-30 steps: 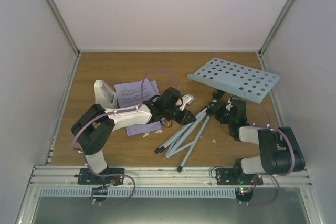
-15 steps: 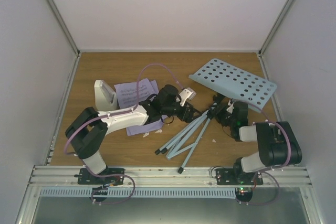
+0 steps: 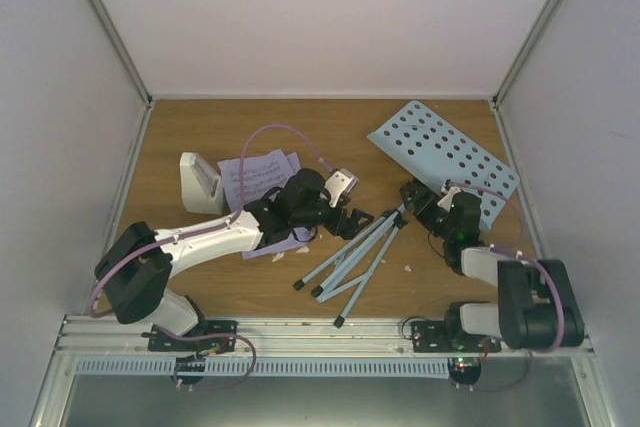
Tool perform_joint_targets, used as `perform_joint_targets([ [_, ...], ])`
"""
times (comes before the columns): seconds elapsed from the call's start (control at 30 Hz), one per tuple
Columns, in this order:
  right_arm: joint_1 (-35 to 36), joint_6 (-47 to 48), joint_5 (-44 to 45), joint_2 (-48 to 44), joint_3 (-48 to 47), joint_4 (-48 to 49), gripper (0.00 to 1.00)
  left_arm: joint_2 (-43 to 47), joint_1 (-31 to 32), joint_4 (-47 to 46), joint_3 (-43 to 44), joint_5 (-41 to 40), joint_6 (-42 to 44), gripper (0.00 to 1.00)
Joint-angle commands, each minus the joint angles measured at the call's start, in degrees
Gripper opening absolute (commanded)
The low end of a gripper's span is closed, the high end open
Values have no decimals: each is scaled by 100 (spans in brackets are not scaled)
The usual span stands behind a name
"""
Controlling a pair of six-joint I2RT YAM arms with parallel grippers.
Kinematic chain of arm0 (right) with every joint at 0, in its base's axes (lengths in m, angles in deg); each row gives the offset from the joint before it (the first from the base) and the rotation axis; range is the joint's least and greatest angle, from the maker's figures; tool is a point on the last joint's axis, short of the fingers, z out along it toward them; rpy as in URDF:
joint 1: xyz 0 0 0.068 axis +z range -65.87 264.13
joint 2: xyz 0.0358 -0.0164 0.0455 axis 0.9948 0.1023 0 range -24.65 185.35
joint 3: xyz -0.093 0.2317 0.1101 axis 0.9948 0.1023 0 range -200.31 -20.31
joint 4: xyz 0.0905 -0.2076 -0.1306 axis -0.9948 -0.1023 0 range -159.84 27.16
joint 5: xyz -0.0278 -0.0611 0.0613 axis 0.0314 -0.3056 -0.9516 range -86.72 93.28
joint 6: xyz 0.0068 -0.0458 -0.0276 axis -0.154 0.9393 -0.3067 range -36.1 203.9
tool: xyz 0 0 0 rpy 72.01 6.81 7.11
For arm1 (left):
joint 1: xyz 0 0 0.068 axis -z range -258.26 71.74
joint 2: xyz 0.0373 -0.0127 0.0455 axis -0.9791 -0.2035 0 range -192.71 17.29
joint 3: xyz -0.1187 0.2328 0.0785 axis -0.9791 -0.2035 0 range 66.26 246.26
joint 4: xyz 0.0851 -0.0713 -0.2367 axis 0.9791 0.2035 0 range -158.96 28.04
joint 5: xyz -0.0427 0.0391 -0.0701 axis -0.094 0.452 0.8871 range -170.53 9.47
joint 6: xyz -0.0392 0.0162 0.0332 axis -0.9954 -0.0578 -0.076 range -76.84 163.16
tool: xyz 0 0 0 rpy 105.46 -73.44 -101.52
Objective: Pack up the instrument practice props
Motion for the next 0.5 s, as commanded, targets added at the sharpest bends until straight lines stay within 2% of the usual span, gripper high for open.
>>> perform_joint_targets([
  [0.0,-97,417,836,-898,-236,-1595,91,336,375,479,-161,-775,260,99],
  [0.2,-110,939,1563,-2187,-594,-2983,99,244,1024,1199,-149,-1475,30,99],
  [0.33,-110,1065,1712,-2707,-834,-3342,100,-193,1337,1745,53,-1987,-302,99],
  [0.47,-106,1163,1721,-2831,-984,-3456,100,-525,1614,1953,227,-2216,-521,99],
])
